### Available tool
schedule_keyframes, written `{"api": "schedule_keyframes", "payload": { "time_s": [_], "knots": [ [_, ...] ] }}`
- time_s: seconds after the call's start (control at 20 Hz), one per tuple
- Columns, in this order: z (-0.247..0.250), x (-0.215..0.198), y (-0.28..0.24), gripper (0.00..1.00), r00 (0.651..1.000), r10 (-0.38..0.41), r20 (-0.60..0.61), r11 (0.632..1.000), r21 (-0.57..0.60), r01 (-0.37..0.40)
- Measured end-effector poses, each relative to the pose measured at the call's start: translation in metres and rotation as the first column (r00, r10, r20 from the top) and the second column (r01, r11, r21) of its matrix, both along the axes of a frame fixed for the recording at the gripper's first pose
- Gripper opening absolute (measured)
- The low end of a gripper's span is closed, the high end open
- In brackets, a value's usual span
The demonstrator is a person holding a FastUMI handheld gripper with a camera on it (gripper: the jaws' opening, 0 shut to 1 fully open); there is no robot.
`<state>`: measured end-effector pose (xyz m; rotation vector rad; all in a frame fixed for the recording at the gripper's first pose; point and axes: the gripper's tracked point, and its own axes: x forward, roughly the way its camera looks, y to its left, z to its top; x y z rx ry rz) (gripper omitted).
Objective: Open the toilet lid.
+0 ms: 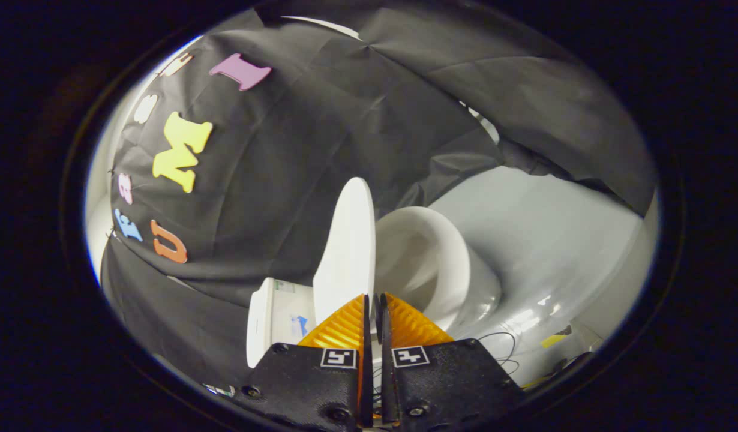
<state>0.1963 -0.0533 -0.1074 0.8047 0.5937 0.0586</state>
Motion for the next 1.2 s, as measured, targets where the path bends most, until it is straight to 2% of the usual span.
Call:
{"api": "schedule_keyframes", "payload": {
  "time_s": [0.35, 0.8, 1.2],
  "knots": [
    [0.046, 0.002, 0.039, 0.09, 0.996, 0.078, 0.045, 0.994, -0.080, -0.074],
    [0.065, -0.004, 0.062, 0.09, 0.992, 0.119, 0.031, 0.980, -0.166, -0.112],
    [0.097, -0.007, 0.105, 0.09, 0.984, 0.168, 0.054, 0.957, -0.249, -0.150]
  ]
}}
